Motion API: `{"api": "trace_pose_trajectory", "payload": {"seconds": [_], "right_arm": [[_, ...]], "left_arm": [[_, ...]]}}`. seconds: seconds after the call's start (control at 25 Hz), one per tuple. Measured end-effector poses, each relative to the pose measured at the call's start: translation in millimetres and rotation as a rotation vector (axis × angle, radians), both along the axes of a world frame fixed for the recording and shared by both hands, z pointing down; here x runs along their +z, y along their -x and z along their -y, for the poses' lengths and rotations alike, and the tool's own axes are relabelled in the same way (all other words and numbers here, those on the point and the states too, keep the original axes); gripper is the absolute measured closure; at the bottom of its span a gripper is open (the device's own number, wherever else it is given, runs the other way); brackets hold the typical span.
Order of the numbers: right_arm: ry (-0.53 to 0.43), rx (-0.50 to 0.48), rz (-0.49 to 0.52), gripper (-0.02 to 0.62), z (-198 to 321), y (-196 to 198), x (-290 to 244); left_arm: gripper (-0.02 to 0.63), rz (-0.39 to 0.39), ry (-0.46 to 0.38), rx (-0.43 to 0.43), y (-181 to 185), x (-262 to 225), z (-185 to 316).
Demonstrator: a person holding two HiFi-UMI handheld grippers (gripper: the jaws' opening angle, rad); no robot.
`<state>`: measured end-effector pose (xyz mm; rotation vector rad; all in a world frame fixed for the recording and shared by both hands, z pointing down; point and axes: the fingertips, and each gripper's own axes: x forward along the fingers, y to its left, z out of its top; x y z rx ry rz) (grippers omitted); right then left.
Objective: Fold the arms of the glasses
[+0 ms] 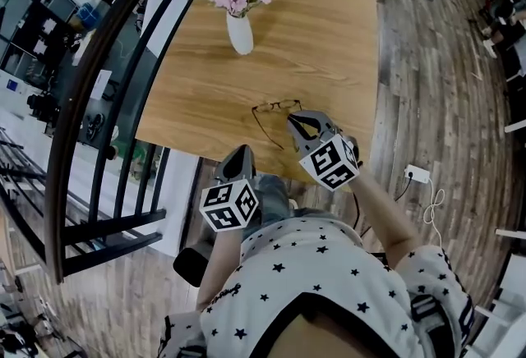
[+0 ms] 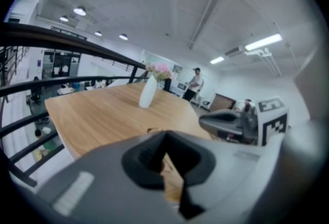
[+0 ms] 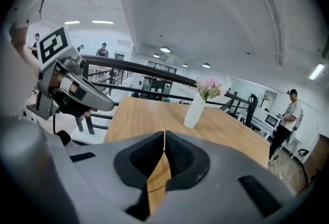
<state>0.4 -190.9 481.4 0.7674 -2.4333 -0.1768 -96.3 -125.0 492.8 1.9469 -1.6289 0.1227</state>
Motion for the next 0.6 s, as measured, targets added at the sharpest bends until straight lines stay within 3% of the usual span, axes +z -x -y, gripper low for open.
{"api": "trace_pose_trajectory", "payload": {"seconds": [0.6], "right_arm": [[0.057,-0.208,-0.34,0.574,37.4,29.1,76.0]], "left_arm": [[0.598,-0.013,0.035,0.076,0.1,19.3,36.6]]}}
